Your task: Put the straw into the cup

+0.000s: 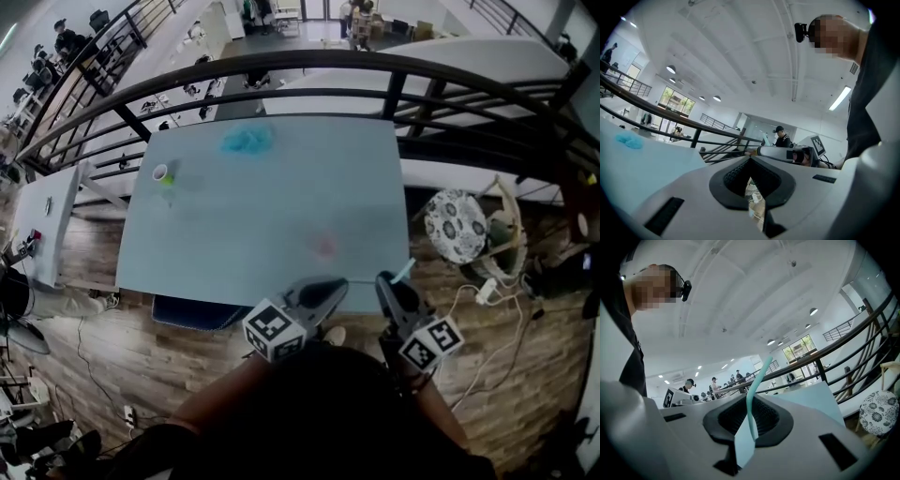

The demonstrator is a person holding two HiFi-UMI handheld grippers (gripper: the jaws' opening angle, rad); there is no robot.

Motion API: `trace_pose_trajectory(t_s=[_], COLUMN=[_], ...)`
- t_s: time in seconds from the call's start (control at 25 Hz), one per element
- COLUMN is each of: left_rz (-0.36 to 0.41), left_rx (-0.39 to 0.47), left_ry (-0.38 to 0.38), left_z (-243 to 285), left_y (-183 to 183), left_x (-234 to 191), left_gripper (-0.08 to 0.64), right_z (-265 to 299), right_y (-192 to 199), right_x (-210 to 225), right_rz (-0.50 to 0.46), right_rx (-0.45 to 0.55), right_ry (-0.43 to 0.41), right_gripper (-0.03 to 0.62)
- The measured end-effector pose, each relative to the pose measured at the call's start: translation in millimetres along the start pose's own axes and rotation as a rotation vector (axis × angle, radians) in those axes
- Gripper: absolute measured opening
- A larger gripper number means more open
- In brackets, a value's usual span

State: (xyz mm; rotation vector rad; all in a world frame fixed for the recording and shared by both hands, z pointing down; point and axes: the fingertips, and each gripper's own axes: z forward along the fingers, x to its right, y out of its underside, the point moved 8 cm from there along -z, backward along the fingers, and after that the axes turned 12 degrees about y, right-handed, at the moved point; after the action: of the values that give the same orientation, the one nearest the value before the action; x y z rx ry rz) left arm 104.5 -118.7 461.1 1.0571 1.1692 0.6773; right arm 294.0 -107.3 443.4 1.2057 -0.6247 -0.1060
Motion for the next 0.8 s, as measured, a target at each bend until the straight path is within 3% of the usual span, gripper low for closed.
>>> trace_pose_trajectory(t_s=[0.36,0.56,0.8], left_rz=[-0.007,0.012,-0.017], left_rx=[-0.028,-0.074,-0.082], left_ry=[-0.031,-0.017,-0.016], left_z=[-14,-10,-19], left_y=[-12,-14,-14], left_x=[-50,-79,-124], left_gripper=[0.011,0.011,0.011], right_z=[53,85,129], right_y=[-7,-10,-8], right_x=[8,17,19], right_rz=[-0.03,-0.056,-0.065], right_rx=[-0.026,-0.048,-0.087], right_ry=[-0.003,-0.013,0.001], right_gripper=[0.037,0.037,0.037])
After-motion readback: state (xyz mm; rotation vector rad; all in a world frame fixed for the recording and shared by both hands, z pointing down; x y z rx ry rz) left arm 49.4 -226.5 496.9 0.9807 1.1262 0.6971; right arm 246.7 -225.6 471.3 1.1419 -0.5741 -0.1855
